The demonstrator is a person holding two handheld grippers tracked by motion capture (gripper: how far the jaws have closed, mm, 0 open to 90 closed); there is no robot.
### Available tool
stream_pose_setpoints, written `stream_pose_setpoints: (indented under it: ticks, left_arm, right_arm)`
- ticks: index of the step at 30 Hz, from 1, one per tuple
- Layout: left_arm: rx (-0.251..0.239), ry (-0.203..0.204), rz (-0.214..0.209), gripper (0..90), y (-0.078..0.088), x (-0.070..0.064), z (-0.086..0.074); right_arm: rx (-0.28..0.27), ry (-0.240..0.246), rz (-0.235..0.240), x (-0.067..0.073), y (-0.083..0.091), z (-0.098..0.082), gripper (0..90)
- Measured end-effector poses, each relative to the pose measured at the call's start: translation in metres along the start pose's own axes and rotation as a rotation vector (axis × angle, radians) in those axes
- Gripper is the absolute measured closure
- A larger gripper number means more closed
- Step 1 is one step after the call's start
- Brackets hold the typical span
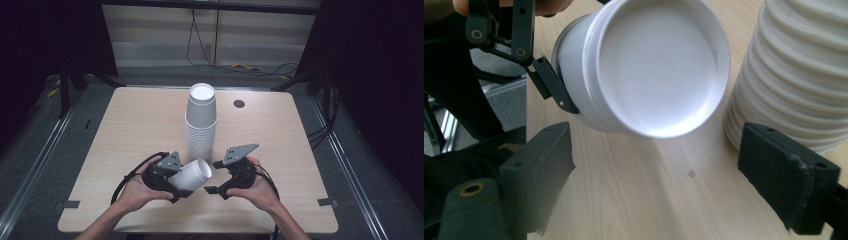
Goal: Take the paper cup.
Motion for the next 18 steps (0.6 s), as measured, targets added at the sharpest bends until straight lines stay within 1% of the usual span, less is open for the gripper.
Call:
stream_pose_setpoints:
  ticks: [1,2,3,4,5,6,7,9,10,11,12,13,14,15,18]
  left_arm:
    - [0.000,0.000,0.000,16.4,0.0000,0.0000,0.0000]
    - [0.015,-0.017,0.002,16.3,-0.0021,-0.0016,-0.0002]
    - [0.029,-0.022,0.002,16.4,-0.0021,-0.0025,-0.0003]
    - [0.036,-0.018,0.000,16.4,-0.0017,-0.0035,-0.0003]
    - [0.032,-0.024,-0.004,16.5,-0.0019,-0.0034,-0.0003]
    - [0.035,-0.026,-0.003,16.5,-0.0015,-0.0036,-0.0001]
    - [0.041,-0.029,0.002,16.6,-0.0011,-0.0037,0.0001]
    - [0.051,-0.038,0.008,16.6,-0.0015,-0.0041,-0.0001]
    - [0.057,-0.045,0.016,16.6,-0.0019,-0.0044,-0.0001]
    - [0.057,-0.045,0.016,16.6,-0.0019,-0.0044,-0.0001]
    - [0.072,-0.052,0.019,16.6,-0.0021,-0.0049,-0.0003]
    - [0.071,-0.057,0.025,16.5,-0.0039,-0.0050,0.0002]
    - [0.071,-0.057,0.025,16.5,-0.0039,-0.0050,0.0002]
    - [0.074,-0.062,0.037,16.6,-0.0051,-0.0050,0.0017]
    - [0.084,-0.073,0.049,16.5,-0.0050,-0.0048,0.0027]
  right_arm:
    - [0.000,0.000,0.000,0.0000,0.0000,0.0000,14.7]
    - [0.010,0.009,0.008,-0.0003,-0.0019,0.0014,15.6]
    - [0.019,0.014,0.014,-0.0003,-0.0028,0.0019,17.0]
    - [0.022,0.010,0.021,0.0001,-0.0036,0.0021,17.9]
    - [0.024,0.009,0.040,0.0004,-0.0047,0.0022,19.3]
    - [0.032,0.016,0.048,0.0012,-0.0055,0.0024,21.3]
    - [0.037,0.028,0.042,0.0019,-0.0061,0.0027,21.1]
    - [0.045,0.033,0.039,0.0022,-0.0063,0.0033,21.2]
    - [0.046,0.042,0.030,0.0019,-0.0059,0.0038,21.2]
    - [0.045,0.042,0.033,0.0024,-0.0055,0.0046,21.3]
    - [0.045,0.042,0.033,0.0024,-0.0055,0.0046,21.3]
    - [0.053,0.056,0.044,0.0029,-0.0069,0.0066,21.4]
    - [0.062,0.060,0.042,0.0032,-0.0074,0.0076,21.1]
    - [0.070,0.069,0.036,0.0030,-0.0080,0.0082,20.3]
    - [0.082,0.073,0.035,0.0017,-0.0090,0.0085,19.4]
Point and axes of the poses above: each handheld gripper's, and its own axes: y roughly backward along the jaws, z roughly out of its top, x roughly to its left, the point moved 1 cm from there along -y, roughly forward along the jaws, and after that the axes turned 12 degrees about y, right-handed, at the moved point
